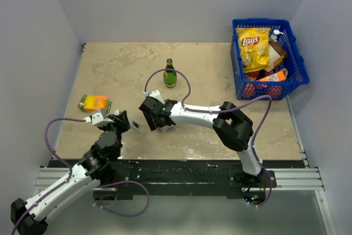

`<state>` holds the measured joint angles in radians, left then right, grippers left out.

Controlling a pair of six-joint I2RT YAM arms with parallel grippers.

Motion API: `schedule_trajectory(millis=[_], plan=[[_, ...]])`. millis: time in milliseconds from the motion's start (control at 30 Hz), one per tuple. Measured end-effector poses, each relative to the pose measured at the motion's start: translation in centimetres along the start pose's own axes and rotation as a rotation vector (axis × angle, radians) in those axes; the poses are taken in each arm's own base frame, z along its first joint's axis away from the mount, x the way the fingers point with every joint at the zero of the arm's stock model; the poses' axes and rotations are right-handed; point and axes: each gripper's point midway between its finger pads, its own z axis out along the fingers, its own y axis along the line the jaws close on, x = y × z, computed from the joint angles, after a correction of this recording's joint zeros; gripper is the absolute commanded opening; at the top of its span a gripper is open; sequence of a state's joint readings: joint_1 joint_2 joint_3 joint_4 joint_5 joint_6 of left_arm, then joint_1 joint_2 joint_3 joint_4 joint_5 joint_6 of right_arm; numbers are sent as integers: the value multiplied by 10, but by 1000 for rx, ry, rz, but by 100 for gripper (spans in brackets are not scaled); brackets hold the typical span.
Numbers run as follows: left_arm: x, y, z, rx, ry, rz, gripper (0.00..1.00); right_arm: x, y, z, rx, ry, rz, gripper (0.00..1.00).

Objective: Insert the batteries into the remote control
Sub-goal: Adjust the battery cover at the center of the board.

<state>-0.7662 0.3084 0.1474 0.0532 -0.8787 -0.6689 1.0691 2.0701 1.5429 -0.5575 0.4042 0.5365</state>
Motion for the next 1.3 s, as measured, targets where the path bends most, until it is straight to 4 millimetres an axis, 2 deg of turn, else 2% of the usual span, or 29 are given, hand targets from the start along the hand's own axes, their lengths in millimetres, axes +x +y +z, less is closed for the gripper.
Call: schedule_trajectory(millis=[333,467,933,1067,1200,1300], plan=[[2,5,0,-15,3,22,0,20,-15,4,80,33,-50,82],[2,5,0,-14,3,22,0,21,-18,3,89,26,-53,82],[6,6,0,-14,12,30,0,58,-58,-24,149,94,-103,81],[6,5,0,-10,13,28,0,65,-64,-27,154,113,-63,80],[6,4,0,-6,15,27,0,56,-53,-37,75,73,45,80],[6,4,0,-6,15,27,0,34,-42,-48,18,-3,129,80]])
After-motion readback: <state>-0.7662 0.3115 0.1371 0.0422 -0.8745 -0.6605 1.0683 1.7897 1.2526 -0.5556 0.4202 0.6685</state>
